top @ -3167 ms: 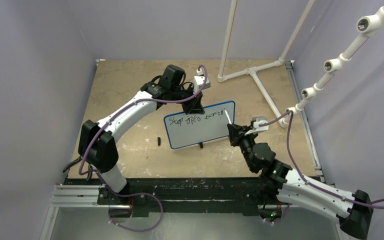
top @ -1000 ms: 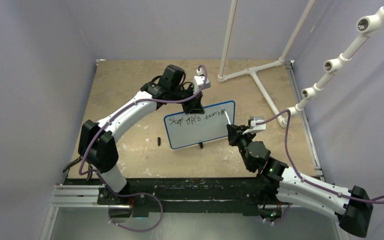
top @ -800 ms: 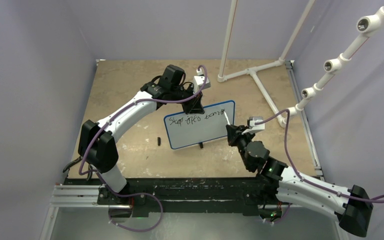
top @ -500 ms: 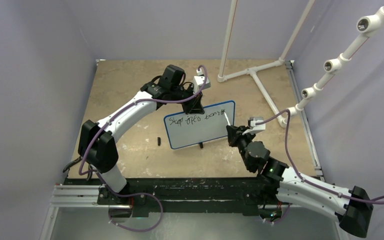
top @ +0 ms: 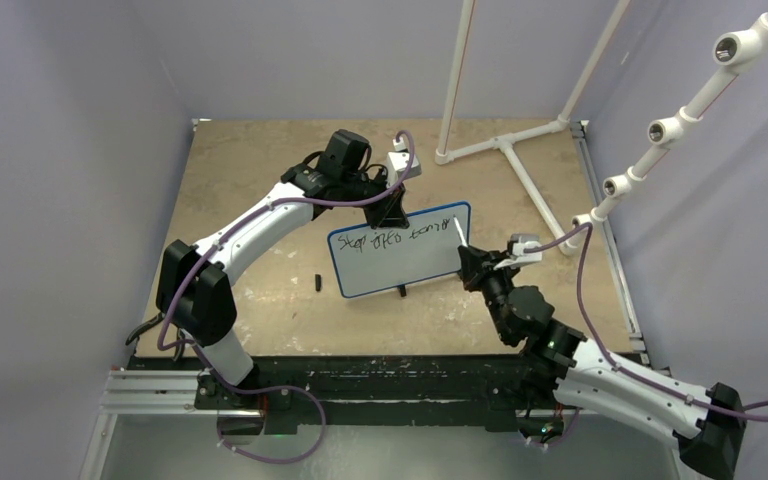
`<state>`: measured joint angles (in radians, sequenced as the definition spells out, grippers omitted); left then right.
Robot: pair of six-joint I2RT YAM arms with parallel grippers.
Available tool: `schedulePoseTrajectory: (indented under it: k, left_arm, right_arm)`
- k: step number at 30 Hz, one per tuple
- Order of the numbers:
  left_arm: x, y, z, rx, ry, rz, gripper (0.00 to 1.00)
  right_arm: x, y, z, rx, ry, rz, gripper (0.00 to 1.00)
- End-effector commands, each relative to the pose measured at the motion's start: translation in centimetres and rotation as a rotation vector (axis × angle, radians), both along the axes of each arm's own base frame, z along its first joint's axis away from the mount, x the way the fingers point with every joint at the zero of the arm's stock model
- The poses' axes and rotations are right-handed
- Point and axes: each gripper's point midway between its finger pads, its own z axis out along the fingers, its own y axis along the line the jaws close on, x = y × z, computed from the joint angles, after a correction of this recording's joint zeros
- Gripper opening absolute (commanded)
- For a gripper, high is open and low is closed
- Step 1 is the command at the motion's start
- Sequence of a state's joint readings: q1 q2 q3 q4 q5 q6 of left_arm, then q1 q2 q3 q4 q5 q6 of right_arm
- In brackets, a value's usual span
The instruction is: Write a sentence on the whiteboard
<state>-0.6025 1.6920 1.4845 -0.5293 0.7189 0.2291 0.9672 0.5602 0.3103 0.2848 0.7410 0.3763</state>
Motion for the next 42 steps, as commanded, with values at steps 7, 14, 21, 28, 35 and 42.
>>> schedulePoseTrajectory:
  k: [7,14,21,28,35,42]
  left_arm:
    - [-1.9,0.6,-1.3,0.035,0.052,-0.039,0.00]
    - [-1.9,0.6,-1.1,0.032,0.048,-0.039,0.00]
    - [-1.9,0.6,-1.1,0.032,0.047,-0.039,0.00]
    - [-1.9,0.5,-1.0,0.031,0.047,-0.041,0.00]
    - [-1.9,0.5,-1.1,0.030,0.048,-0.042,0.00]
    - [-1.9,0.5,-1.1,0.031,0.049,-0.041,0.00]
  right_arm:
    - [0.7,0.2,1.4,-0.002,-0.038,-0.016,0.00]
    - [1.0,0.5,0.8,-0.022,-0.015,-0.026,0.00]
    - [0.9,0.2,-0.2,-0.018,0.022,-0.045,0.00]
    - [0.6,-0.1,-1.6,-0.013,0.066,-0.046,0.00]
    - [0.3,0.3,-2.7,-0.010,0.101,-0.023,0.00]
    - [0.2,0.4,-3.1,-0.008,0.115,-0.016,0.00]
